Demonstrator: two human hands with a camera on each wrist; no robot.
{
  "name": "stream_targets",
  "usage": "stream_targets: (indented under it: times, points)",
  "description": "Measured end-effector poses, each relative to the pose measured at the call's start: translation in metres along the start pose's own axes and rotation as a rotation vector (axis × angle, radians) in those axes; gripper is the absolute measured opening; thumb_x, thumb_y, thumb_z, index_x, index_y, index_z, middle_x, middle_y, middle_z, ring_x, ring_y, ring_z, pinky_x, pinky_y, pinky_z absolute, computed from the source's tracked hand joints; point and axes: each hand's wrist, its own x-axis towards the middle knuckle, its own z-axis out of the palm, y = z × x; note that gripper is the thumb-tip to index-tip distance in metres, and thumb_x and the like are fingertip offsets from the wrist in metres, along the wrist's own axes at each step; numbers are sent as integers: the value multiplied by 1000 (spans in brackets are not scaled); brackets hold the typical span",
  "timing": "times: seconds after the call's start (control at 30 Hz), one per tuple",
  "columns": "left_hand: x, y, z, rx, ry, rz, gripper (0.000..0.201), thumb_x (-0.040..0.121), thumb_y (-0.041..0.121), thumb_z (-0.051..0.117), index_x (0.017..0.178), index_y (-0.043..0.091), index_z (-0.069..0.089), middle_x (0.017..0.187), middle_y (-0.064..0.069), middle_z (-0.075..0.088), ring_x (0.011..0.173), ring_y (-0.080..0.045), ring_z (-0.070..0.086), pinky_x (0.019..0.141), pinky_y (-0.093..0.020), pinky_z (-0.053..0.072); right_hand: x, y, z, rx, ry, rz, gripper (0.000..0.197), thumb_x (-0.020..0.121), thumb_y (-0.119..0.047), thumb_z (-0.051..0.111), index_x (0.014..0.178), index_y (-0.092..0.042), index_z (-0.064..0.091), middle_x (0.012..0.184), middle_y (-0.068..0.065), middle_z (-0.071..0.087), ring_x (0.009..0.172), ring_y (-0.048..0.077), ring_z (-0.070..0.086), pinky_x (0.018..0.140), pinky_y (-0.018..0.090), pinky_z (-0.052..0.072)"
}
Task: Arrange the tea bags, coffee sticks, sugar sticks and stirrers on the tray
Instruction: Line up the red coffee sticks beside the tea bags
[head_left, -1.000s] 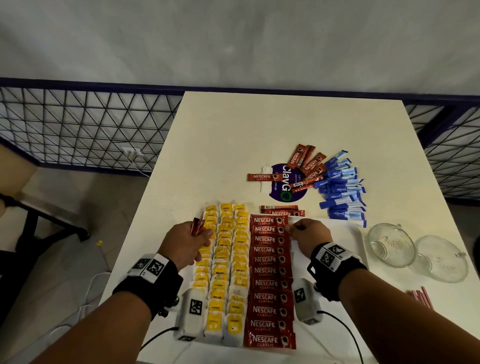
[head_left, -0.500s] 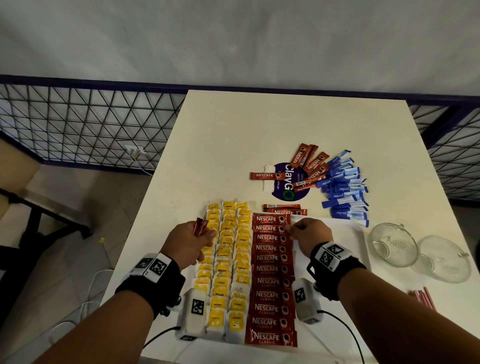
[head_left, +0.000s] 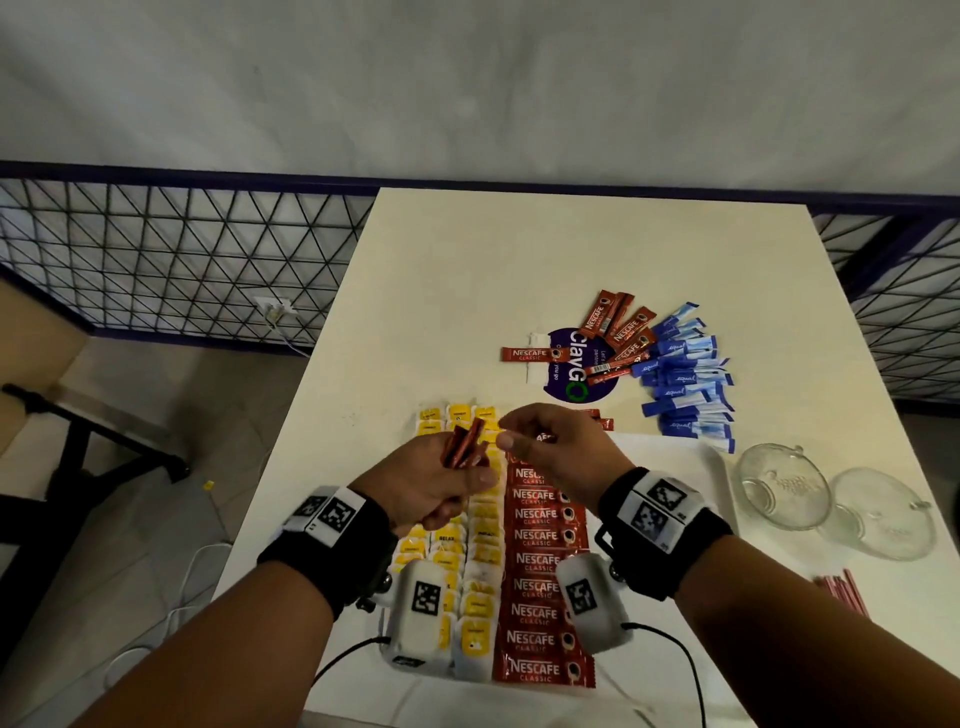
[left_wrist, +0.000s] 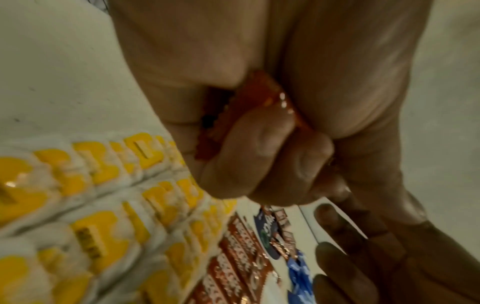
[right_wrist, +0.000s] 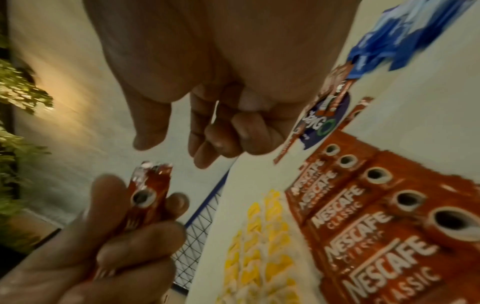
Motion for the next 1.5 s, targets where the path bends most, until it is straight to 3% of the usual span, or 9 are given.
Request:
stream_targets:
  times: [0.07, 0.13, 0.27, 0.33, 0.4, 0.5, 0.8, 1.03, 1.5]
  points:
    - [-1, 8, 6, -1, -39, 5, 16, 91, 13, 64, 100, 11, 51, 55, 0, 44, 39, -11, 37, 38, -19, 28, -4, -6, -1, 58, -47, -22, 17, 82, -36, 71, 89, -21, 67, 60, -18, 61, 49, -5, 51, 52, 14, 37]
    - [-3, 15, 10, 1, -68, 9, 14, 90, 17, 65, 97, 14, 53, 58, -1, 50, 40, -12, 40, 37, -19, 29, -6, -5, -3, 81, -58, -23, 16, 83, -32, 71, 86, -16, 67, 52, -18, 55, 44, -2, 46, 51, 16, 34]
    - [-7, 19, 8, -106, -102, 45, 18, 85, 18, 69, 97, 11, 57, 73, -7, 65, 46, -15, 50, 38, -19, 31, -13, 1, -11, 167, -9, 3, 14, 87, -26, 67, 75, -19, 63, 54, -6, 49, 52, 20, 38, 51, 30, 32]
    - [-8, 18, 5, -187, -59, 53, 23, 82, 15, 67, 102, 7, 58, 81, -12, 69, 46, -17, 53, 37, -18, 31, -15, 3, -16, 292, 39, 52, 16, 90, -17, 62, 75, -14, 58, 54, 0, 45, 50, 21, 34, 48, 28, 31]
    - [-8, 16, 3, -207, 5, 69, 11, 89, 9, 60, 99, 6, 59, 83, -15, 70, 45, -16, 53, 37, -18, 30, -17, 4, -20, 372, 65, 92, 16, 92, -8, 58, 76, -10, 54, 56, 5, 43, 48, 19, 35, 46, 26, 31]
    - [-5, 15, 6, -150, 35, 81, 3, 93, 8, 57, 94, 6, 59, 80, -15, 70, 43, -15, 52, 36, -18, 32, -17, 9, -21, 367, 56, 97, 12, 91, -14, 61, 81, -8, 59, 64, 12, 50, 48, 19, 40, 47, 27, 34]
    - [11, 16, 17, 6, 173, 195, 10, 95, 15, 58, 89, 8, 62, 74, -7, 71, 43, -14, 47, 39, -21, 34, -21, 18, -26, 417, 177, 152, 10, 90, -11, 62, 88, -2, 66, 59, 7, 56, 46, 15, 41, 46, 26, 36]
    - [11, -14, -15, 86, 361, 77, 11, 95, 18, 59, 95, 8, 64, 75, -7, 70, 41, -14, 48, 40, -23, 34, -22, 62, -38, 297, 273, 368, 11, 91, -10, 61, 87, -3, 68, 78, 8, 71, 44, 16, 43, 43, 25, 36]
    - [-1, -36, -33, 63, 369, 10, 13, 95, 19, 60, 95, 7, 65, 77, -10, 70, 44, -15, 48, 40, -22, 33, -3, 91, -14, 108, 238, 539, 17, 82, -31, 73, 84, -16, 66, 78, 7, 71, 50, 16, 48, 50, 27, 40]
